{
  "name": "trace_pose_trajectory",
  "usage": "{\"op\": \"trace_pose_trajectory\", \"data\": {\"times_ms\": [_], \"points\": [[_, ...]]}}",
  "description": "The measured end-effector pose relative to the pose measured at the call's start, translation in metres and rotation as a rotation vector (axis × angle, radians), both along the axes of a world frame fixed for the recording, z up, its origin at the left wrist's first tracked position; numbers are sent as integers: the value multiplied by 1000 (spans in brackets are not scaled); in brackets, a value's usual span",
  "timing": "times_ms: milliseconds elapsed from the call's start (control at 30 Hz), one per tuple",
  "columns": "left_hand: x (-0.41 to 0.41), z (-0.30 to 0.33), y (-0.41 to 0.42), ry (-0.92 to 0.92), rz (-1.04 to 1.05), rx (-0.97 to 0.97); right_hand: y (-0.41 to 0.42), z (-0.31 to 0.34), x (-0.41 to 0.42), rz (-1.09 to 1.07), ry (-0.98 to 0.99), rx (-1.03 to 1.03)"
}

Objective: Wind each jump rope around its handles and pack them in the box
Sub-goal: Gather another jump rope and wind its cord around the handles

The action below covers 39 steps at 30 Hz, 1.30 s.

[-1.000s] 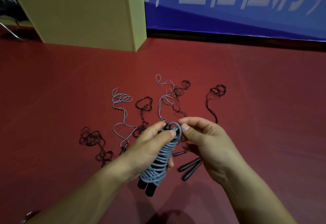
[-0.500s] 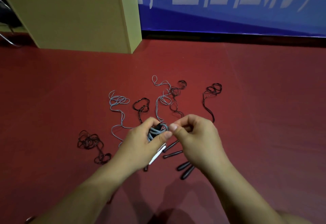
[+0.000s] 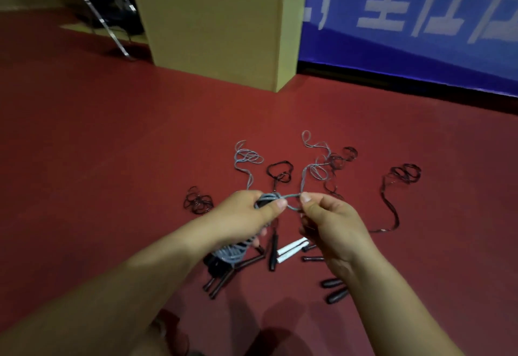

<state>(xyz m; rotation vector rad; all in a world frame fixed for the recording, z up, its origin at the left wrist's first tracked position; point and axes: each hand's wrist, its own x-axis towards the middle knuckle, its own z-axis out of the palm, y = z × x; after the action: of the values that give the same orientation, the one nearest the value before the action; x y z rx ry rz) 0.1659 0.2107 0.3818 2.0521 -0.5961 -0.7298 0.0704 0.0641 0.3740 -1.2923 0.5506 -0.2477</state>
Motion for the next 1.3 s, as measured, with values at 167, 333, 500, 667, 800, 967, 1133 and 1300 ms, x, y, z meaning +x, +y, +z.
{"op": "trace_pose_trajectory", "data": {"times_ms": [167, 333, 500, 667, 800, 967, 1133, 1300], "points": [[20, -28, 58, 48, 129, -19, 41, -17, 27, 226, 3, -184], [28, -88, 117, 374, 407, -108, 95, -54, 66, 478, 89, -328], [12, -160, 173, 614, 729, -256, 155, -109, 95, 678, 216, -313], [-19, -233, 237, 947, 1230, -499, 216, -173, 99, 856, 423, -245], [-35, -269, 279, 1116, 1463, -692, 254, -203, 98, 935, 524, -159], [-36, -299, 300, 1114, 1549, -577, 285, -230, 101, 1004, 593, -47], [-43, -350, 302, 809, 1669, -179, 288, -253, 110, 1062, 615, -124], [-47, -364, 307, 656, 1440, 176, 288, -264, 110, 1006, 642, -86]]}}
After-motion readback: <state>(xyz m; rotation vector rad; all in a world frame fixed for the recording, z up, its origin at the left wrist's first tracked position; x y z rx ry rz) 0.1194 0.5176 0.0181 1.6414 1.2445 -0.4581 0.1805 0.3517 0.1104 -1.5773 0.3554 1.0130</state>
